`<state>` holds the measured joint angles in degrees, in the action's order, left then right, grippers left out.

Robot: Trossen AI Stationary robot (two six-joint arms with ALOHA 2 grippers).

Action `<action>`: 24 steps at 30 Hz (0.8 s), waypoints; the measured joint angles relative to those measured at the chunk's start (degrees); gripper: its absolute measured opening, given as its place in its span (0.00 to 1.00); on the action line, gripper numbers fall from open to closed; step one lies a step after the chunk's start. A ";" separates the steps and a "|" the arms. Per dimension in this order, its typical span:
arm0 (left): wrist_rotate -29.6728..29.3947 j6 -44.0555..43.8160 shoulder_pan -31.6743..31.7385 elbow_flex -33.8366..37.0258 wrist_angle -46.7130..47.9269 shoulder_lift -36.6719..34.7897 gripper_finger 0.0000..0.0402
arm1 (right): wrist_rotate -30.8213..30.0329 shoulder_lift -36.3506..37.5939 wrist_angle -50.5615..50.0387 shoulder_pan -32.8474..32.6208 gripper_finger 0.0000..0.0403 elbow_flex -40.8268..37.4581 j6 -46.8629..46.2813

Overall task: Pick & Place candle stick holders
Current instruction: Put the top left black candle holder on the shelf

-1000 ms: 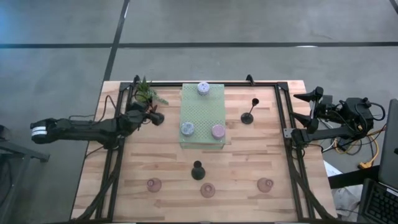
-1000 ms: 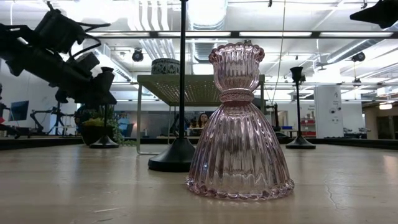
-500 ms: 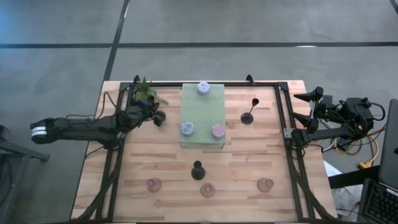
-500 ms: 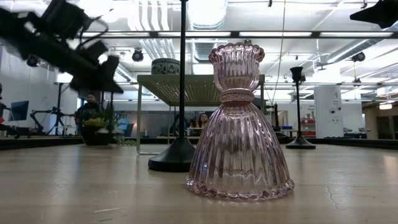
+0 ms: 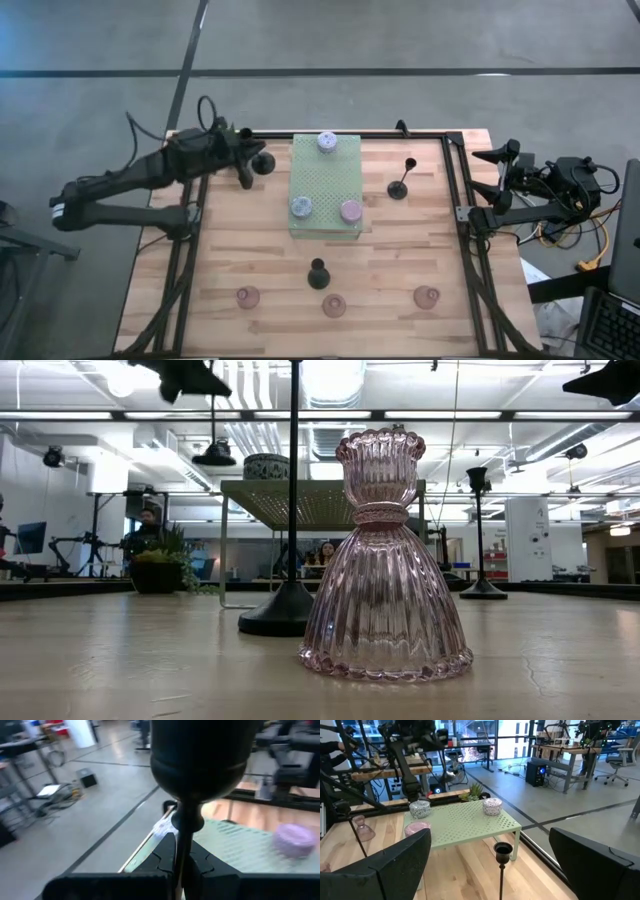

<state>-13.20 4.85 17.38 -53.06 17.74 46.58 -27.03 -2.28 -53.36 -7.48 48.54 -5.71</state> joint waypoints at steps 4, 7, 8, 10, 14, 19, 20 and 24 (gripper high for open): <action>7.88 2.58 2.31 -5.64 1.83 5.19 0.02 | 0.00 0.00 -0.02 0.01 0.99 0.00 -0.02; 13.70 4.55 5.15 -8.99 1.79 9.92 0.02 | 0.00 0.00 -0.01 0.00 0.99 0.00 0.01; 15.49 4.72 6.44 -9.90 1.71 11.44 0.02 | 0.00 0.00 -0.02 0.01 0.99 0.00 0.16; 20.70 4.66 9.40 -11.42 1.53 14.56 0.02 | 0.00 0.00 -0.01 0.01 0.99 0.00 0.12; 29.06 4.35 15.15 -13.64 0.44 20.45 0.02 | 0.00 0.00 -0.01 0.00 0.99 0.00 0.03; 35.52 4.14 19.52 -14.96 -4.76 26.41 0.02 | 0.00 -0.05 0.00 0.01 0.99 0.00 -0.10; 36.07 4.15 19.85 -15.20 -5.85 27.42 0.02 | 0.00 -0.07 -0.02 0.00 0.99 0.02 -0.08; 36.70 4.52 20.47 -16.37 -8.15 31.32 0.02 | 0.00 -0.07 -0.02 0.01 0.99 0.01 0.11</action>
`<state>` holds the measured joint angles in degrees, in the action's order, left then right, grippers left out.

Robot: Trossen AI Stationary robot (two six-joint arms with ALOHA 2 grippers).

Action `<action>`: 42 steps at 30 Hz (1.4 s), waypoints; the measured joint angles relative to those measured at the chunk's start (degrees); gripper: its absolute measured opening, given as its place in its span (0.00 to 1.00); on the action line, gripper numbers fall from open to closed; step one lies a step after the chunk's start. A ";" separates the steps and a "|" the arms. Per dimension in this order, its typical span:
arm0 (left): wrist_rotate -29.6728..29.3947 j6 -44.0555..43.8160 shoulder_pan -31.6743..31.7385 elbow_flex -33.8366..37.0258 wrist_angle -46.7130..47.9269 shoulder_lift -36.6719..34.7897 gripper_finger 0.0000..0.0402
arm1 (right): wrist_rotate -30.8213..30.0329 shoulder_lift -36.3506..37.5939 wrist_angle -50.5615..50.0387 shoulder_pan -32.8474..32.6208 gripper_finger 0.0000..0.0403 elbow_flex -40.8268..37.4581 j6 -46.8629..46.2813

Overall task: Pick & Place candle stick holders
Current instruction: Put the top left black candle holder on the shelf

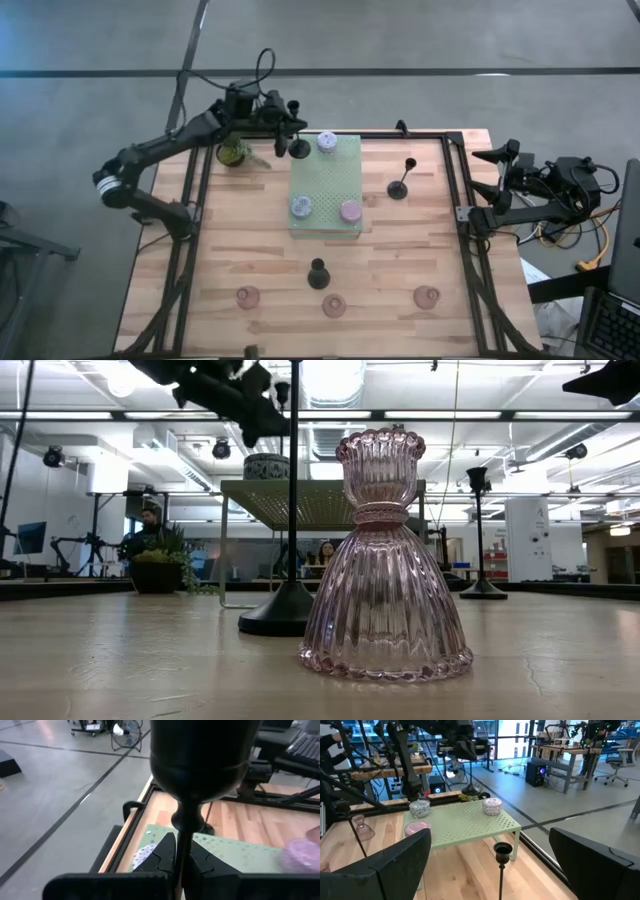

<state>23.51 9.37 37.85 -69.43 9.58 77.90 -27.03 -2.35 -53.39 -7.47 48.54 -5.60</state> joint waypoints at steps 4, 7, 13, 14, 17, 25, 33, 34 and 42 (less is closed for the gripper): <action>-0.02 0.67 1.14 -0.52 -1.11 2.84 0.02 | 0.00 0.00 0.00 0.01 0.99 0.01 -0.01; 0.01 0.72 2.32 -0.54 -3.16 4.24 0.02 | 0.00 0.00 0.00 0.01 0.99 0.01 -0.02; 3.43 0.67 4.30 -0.54 -4.65 6.36 0.02 | 0.00 0.00 0.02 0.01 0.99 -0.01 0.03; 4.34 0.61 4.42 -0.54 -4.98 6.58 0.02 | 0.00 0.00 0.00 0.01 0.99 0.01 0.00; 5.45 0.99 4.43 -0.54 -5.31 6.96 0.02 | 0.00 0.00 0.01 0.01 0.99 -0.01 -0.17; 5.06 4.01 4.43 -0.54 -6.25 7.99 0.02 | 0.00 0.02 0.01 0.00 0.99 0.01 -0.04; 5.35 4.54 4.50 -0.54 -7.70 9.84 0.02 | 0.00 0.02 0.00 0.01 0.99 -0.01 0.06; 5.41 4.52 4.50 -0.54 -7.81 10.17 0.02 | 0.00 0.02 0.00 0.01 0.99 0.01 0.04; 5.53 4.85 4.50 -0.54 -8.04 10.33 0.08 | 0.00 0.04 0.00 0.01 0.99 -0.01 -0.05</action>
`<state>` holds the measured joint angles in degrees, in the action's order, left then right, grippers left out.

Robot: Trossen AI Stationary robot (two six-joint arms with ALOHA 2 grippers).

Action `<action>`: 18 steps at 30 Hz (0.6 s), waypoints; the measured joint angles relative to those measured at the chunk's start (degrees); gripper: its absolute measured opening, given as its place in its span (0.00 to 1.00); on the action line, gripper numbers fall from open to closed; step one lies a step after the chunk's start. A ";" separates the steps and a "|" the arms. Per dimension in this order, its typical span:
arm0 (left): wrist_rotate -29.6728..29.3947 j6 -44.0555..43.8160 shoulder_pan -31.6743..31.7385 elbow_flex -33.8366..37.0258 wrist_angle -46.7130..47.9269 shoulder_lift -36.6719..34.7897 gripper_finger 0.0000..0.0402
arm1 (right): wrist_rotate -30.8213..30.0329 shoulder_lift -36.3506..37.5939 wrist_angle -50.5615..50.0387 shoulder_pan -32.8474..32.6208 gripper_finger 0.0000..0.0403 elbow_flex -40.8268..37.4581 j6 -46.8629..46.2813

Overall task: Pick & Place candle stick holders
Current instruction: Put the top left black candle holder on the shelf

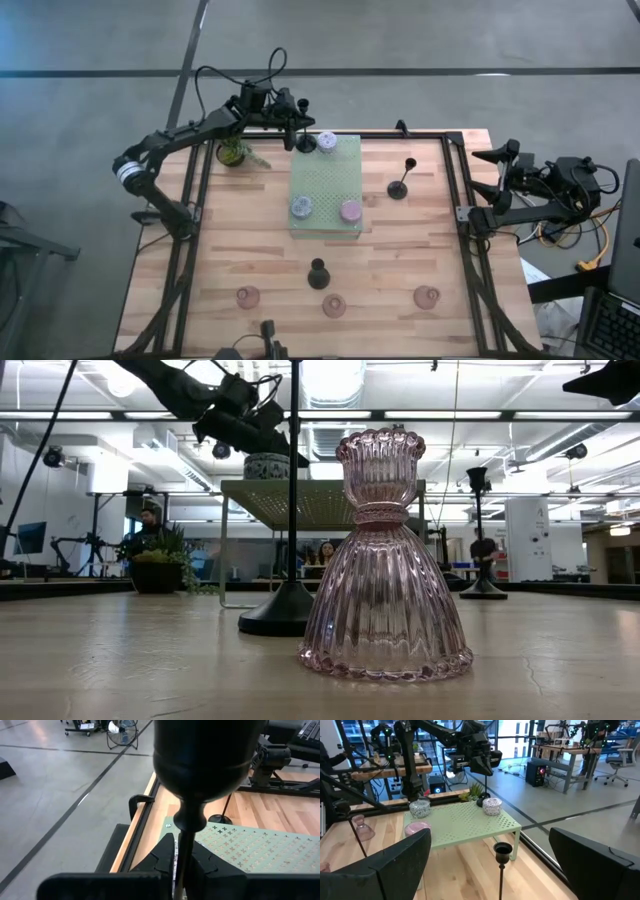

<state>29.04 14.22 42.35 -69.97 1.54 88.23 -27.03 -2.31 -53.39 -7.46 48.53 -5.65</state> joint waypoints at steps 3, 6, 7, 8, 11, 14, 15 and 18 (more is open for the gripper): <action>-0.01 0.58 0.02 0.00 0.04 -0.07 0.09 | 0.00 0.04 0.00 -0.02 0.99 0.01 -0.08; 0.00 0.63 0.02 0.00 0.07 -0.09 0.09 | 0.00 0.04 0.02 -0.02 0.99 0.02 0.08; -0.02 0.63 0.02 0.00 0.07 -0.09 0.09 | 0.00 0.04 0.00 0.00 0.99 0.00 -0.02; -0.02 0.63 0.02 0.00 0.07 -0.09 0.09 | 0.00 0.04 0.01 -0.01 0.99 0.02 -0.15; -0.04 -0.05 0.02 0.00 0.13 -0.09 0.10 | 0.00 0.04 0.00 0.00 0.99 0.02 0.10; -0.07 -0.60 0.02 0.00 0.18 -0.10 0.14 | 0.00 0.04 0.01 -0.02 0.99 0.02 -0.05; -0.08 -0.77 0.02 0.00 0.21 -0.14 0.16 | 0.00 0.04 0.00 -0.01 0.99 0.02 -0.15; -0.11 -1.05 0.02 0.00 0.25 -0.22 0.24 | 0.00 0.04 0.01 -0.02 0.99 0.02 0.10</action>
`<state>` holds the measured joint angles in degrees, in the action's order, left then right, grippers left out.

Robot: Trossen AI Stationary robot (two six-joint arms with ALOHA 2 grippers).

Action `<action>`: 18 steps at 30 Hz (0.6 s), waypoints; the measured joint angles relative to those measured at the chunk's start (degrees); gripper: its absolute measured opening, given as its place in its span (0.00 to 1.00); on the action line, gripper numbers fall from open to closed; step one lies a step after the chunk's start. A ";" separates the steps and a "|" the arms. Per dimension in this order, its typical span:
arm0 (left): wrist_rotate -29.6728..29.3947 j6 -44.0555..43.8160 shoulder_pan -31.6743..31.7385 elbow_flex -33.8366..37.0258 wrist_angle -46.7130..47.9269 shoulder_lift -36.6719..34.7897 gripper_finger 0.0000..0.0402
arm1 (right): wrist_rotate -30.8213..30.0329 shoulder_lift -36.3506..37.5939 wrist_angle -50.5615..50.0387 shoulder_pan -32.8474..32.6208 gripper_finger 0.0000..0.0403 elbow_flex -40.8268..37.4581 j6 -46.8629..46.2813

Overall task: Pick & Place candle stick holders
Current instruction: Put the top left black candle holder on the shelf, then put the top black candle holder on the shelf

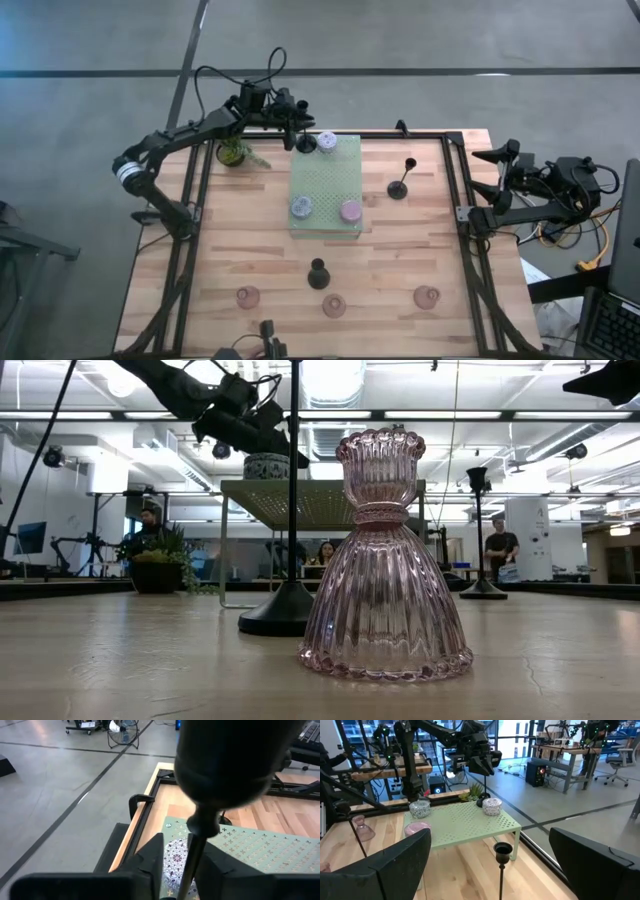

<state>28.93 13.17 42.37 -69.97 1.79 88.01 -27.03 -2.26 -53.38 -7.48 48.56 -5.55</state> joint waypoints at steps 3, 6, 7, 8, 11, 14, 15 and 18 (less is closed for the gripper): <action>-0.04 -0.04 0.00 0.00 0.38 -0.11 0.33 | 0.00 0.00 -0.01 0.00 0.99 0.00 -0.18; -0.16 0.07 0.02 -0.09 1.45 -0.88 0.41 | 0.00 0.00 0.00 -0.01 0.99 0.00 -0.14; -0.33 0.30 0.11 -0.09 2.30 -1.34 0.43 | 0.00 0.00 -0.01 0.01 0.99 0.00 0.00; -0.39 0.58 0.28 -0.09 3.51 -2.00 0.45 | 0.00 0.00 0.01 0.02 0.99 -0.02 0.01; -0.41 2.64 1.14 -0.09 9.04 -4.62 0.49 | 0.00 0.00 0.00 0.00 0.99 0.00 -0.26; -0.57 3.75 2.71 -0.09 15.63 -7.70 0.50 | 0.00 0.00 -0.01 -0.01 0.99 0.00 0.01; -0.61 3.94 3.22 -0.05 17.77 -8.76 0.50 | 0.00 0.00 0.01 0.00 0.99 0.00 0.01; -0.70 4.33 4.50 1.95 21.10 -12.93 0.50 | 0.00 0.00 0.00 -0.01 0.99 -0.01 -0.25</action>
<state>28.23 17.50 46.87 -68.02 22.90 75.08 -27.03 -2.26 -53.37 -7.49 48.54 -5.80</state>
